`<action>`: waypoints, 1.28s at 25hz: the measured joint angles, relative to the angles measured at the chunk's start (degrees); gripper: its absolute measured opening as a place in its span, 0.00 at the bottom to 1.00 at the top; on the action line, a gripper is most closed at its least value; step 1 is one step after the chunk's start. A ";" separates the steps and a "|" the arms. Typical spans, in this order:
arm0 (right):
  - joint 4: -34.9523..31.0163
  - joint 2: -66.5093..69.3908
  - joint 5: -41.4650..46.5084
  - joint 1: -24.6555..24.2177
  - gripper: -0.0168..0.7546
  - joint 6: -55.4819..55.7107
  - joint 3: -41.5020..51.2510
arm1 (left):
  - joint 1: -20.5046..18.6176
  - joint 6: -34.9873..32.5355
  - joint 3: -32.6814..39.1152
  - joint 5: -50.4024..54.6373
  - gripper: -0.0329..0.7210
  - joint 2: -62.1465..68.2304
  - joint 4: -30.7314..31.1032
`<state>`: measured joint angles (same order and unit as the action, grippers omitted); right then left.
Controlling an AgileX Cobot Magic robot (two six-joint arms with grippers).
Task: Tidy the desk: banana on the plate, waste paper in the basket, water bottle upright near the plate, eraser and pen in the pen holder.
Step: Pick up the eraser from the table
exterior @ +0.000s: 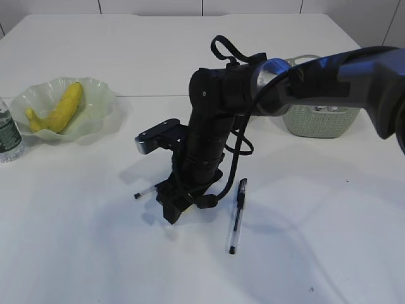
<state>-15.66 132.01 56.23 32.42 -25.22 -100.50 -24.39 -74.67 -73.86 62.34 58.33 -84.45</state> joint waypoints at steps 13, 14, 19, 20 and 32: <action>0.00 0.00 -0.58 0.00 0.78 0.07 0.00 | 0.00 0.00 0.00 0.00 0.63 0.00 0.00; 0.00 0.00 -0.99 0.00 0.78 0.07 0.00 | 0.00 0.00 0.00 0.00 0.63 0.00 0.00; 0.00 0.00 -1.90 0.00 0.78 0.07 0.00 | 0.00 0.00 0.00 0.00 0.63 0.00 0.00; 0.00 0.00 -2.37 0.00 0.78 0.07 0.00 | 0.00 0.00 0.00 0.00 0.63 0.00 0.00; 0.00 0.00 -5.36 0.00 0.78 0.07 0.00 | 0.00 0.00 0.00 0.00 0.63 0.00 0.00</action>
<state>-15.66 132.01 50.88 32.42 -25.14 -100.50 -24.39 -74.67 -73.86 62.34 58.33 -84.45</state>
